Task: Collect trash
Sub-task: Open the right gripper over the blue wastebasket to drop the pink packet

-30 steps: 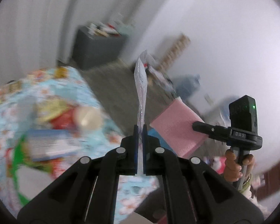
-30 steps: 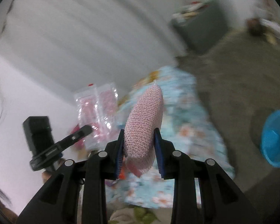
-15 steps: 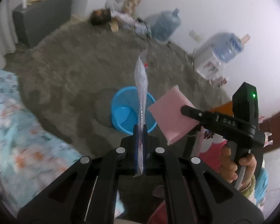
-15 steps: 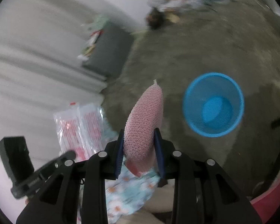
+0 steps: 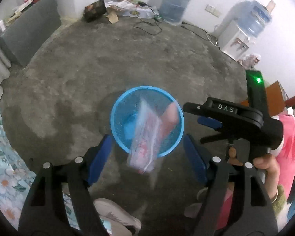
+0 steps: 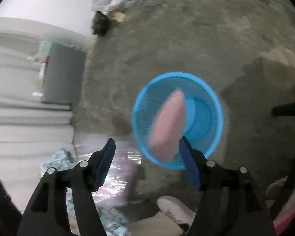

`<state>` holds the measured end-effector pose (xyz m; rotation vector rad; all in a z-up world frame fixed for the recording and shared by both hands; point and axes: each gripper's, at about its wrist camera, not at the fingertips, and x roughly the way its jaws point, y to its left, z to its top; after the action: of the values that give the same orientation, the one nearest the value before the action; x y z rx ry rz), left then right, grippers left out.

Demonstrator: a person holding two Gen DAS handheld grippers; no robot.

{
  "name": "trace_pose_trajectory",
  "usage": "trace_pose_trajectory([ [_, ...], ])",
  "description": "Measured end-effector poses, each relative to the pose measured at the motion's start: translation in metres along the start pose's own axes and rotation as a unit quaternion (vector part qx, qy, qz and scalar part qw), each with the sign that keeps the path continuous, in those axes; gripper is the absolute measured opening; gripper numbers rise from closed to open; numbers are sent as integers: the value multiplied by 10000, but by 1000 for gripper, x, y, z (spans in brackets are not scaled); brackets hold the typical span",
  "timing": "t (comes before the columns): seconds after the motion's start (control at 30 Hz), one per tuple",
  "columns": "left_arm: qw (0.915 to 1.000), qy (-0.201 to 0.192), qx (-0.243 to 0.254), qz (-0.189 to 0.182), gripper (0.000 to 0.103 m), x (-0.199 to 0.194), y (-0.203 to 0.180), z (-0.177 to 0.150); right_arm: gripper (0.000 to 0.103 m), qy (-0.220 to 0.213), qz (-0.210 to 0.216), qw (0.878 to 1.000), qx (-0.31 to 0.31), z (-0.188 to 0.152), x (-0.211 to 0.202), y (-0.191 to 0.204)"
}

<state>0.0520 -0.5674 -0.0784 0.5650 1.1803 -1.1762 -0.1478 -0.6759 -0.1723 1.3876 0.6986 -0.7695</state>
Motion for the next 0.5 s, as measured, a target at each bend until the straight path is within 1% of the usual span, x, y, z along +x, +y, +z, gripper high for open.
trace_pose_trajectory([
  [0.07, 9999, 31, -16, -146, 71, -8, 0, -3, 66, -126, -21, 9999, -92, -2, -6, -5],
  [0.17, 9995, -236, -7, -192, 73, -27, 2, -4, 67, -275, -227, 9988, -322, -9, -16, -5],
  [0.23, 9989, -423, -30, -206, 73, -50, 3, -8, 67, -374, -403, 9966, -613, -18, -31, 4],
  [0.3, 9983, -550, -29, -187, 73, -72, 3, -15, 74, -449, -510, 9930, -964, -27, -48, 18],
  [0.33, 9979, -620, -16, -197, 73, -87, 4, -20, 76, -512, -611, 9881, -1313, -34, -54, 31],
  [0.37, 9975, -666, -5, -221, 73, -97, 5, -24, 78, -546, -683, 9846, -1511, -37, -57, 39],
  [0.43, 9968, -766, -15, -215, 73, -128, 11, -37, 80, -664, -868, 9737, -2001, -50, -67, 63],
  [0.5, 9957, -886, -122, -242, 73, -154, 22, -50, 84, -770, -886, 9645, -2365, -65, -77, 87],
])
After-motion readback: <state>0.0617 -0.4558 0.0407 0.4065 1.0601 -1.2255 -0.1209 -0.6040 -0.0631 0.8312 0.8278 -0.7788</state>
